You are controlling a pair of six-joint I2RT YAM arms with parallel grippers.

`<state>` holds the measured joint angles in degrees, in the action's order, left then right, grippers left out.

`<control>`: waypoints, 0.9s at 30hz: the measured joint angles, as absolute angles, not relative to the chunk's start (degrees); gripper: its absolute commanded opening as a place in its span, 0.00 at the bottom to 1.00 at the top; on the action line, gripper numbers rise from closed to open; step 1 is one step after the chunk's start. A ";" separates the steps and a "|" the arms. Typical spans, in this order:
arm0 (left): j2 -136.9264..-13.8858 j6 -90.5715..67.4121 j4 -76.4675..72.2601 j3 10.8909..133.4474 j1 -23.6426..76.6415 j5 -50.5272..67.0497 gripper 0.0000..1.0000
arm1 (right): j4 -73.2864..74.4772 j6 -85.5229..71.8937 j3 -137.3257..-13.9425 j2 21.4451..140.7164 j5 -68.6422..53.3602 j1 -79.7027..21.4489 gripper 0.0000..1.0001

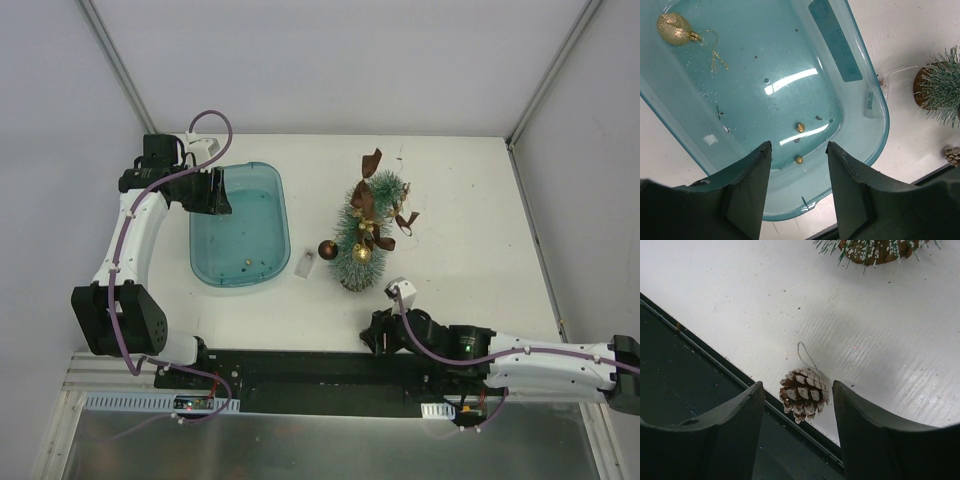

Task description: Decorate the small christmas tree

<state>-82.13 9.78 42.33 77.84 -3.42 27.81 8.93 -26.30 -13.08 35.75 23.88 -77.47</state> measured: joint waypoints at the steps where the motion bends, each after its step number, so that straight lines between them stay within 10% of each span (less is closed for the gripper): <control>1: -82.13 9.78 42.33 77.84 -3.42 27.81 0.48 | 8.58 -26.30 -12.99 35.90 23.59 -77.47 0.58; 27: -81.47 10.04 42.37 76.88 -3.42 26.98 0.48 | 14.61 -33.69 -15.03 40.75 32.77 -85.06 0.49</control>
<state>-81.47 10.04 42.37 76.88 -3.42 26.98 14.61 -33.69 -15.03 40.75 32.77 -85.06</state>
